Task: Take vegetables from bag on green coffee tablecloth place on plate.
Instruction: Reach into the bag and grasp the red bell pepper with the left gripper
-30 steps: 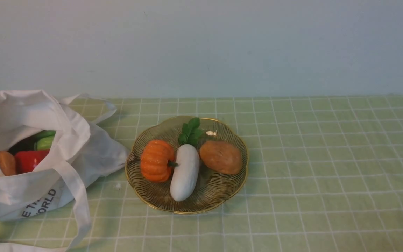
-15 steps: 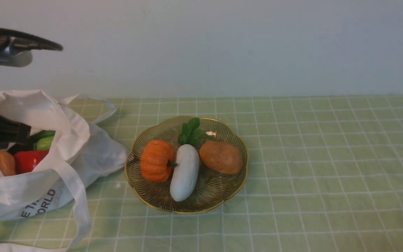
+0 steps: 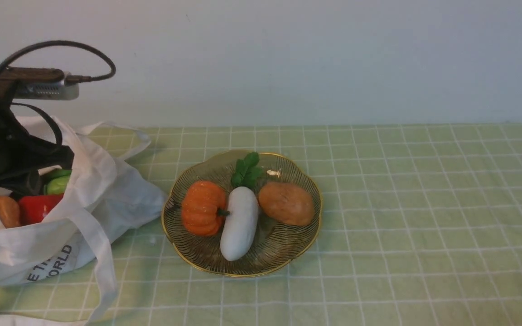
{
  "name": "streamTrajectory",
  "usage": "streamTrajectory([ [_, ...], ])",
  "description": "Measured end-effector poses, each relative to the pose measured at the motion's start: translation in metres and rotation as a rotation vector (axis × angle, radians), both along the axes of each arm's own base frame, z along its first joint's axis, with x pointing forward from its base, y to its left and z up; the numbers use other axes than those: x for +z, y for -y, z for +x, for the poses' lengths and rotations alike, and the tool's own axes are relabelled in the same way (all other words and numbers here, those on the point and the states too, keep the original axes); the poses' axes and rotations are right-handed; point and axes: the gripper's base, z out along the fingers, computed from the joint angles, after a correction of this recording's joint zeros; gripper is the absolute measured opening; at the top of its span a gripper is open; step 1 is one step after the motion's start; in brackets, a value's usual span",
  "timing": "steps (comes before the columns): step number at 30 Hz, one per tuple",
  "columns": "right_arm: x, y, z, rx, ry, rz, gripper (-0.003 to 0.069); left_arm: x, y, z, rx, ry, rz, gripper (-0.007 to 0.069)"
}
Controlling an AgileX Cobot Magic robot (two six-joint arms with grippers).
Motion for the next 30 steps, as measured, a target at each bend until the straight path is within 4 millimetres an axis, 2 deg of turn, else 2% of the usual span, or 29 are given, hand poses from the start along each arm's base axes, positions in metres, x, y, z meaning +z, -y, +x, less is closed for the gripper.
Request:
streamTrajectory([
  [1,0.0,0.0,0.0,0.0,0.0,0.0,-0.0015,-0.008,0.0,0.009,-0.023,0.017,0.008,-0.0001],
  [9,0.0,0.0,0.0,0.0,0.0,0.0,-0.0015,-0.018,-0.005,0.033,-0.074,0.167,0.092,0.0022],
  [12,0.0,0.0,0.0,0.0,0.0,0.0,-0.0015,-0.027,-0.008,0.039,-0.08,0.161,0.129,0.0066],
  [16,0.0,0.0,0.0,0.0,0.0,0.0,-0.0015,-0.04,-0.012,0.044,-0.068,0.128,0.158,0.0167],
  [21,0.0,0.0,0.0,0.0,0.0,0.0,-0.0015,-0.057,-0.015,0.05,-0.046,0.087,0.187,0.0336],
  [24,0.0,0.0,0.0,0.0,0.0,0.0,-0.0015,-0.065,-0.016,0.053,-0.047,0.066,0.194,0.0391],
  [30,0.0,0.0,0.0,0.0,0.0,0.0,-0.0015,-0.073,-0.017,0.056,-0.061,0.058,0.206,0.0406],
])
